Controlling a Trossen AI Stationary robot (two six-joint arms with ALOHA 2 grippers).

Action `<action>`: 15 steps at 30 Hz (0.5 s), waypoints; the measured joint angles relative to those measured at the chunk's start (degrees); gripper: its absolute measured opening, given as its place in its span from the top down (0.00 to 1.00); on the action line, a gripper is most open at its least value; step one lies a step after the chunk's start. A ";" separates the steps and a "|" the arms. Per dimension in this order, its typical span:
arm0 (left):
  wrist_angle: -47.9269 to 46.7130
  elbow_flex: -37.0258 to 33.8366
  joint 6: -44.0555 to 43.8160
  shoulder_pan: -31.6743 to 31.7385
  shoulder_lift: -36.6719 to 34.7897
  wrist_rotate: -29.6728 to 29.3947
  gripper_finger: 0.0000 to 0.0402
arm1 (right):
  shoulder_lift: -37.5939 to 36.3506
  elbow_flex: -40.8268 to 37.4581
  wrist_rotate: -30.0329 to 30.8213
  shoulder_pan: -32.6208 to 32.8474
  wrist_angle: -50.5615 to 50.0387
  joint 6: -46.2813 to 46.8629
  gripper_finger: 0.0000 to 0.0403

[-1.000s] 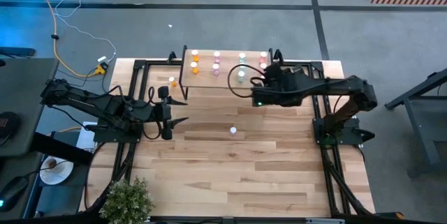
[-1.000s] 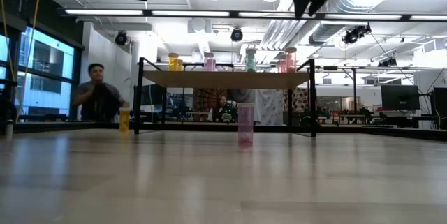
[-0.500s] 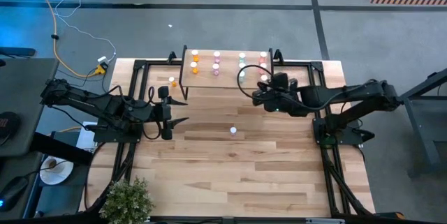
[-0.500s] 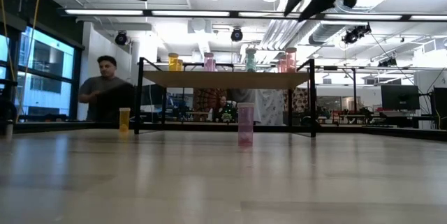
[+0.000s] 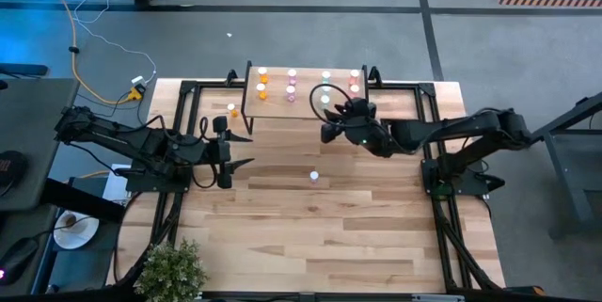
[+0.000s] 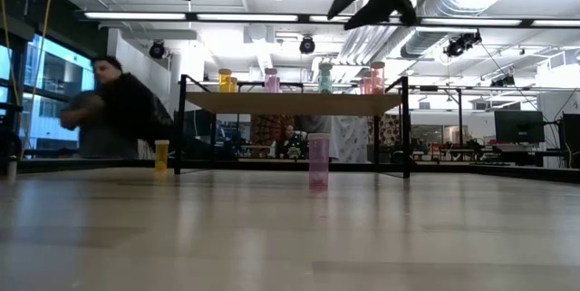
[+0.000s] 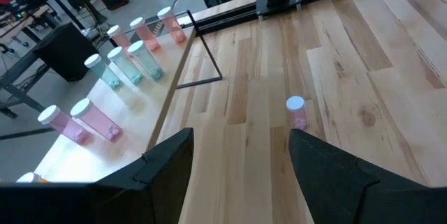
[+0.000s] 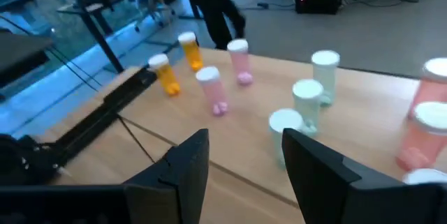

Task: Pick and place medicine bottles onto shelf by color
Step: Adjust the green pill bottles on the shelf

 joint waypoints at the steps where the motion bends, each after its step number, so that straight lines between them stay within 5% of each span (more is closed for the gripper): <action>1: -0.10 0.00 -0.03 0.00 0.00 0.00 0.44 | 0.52 0.03 -0.59 -0.58 0.41 -0.10 0.57; 15: -0.18 0.00 -0.50 0.00 0.00 -0.04 0.44 | 2.33 0.00 -5.97 -4.98 2.51 -1.43 0.50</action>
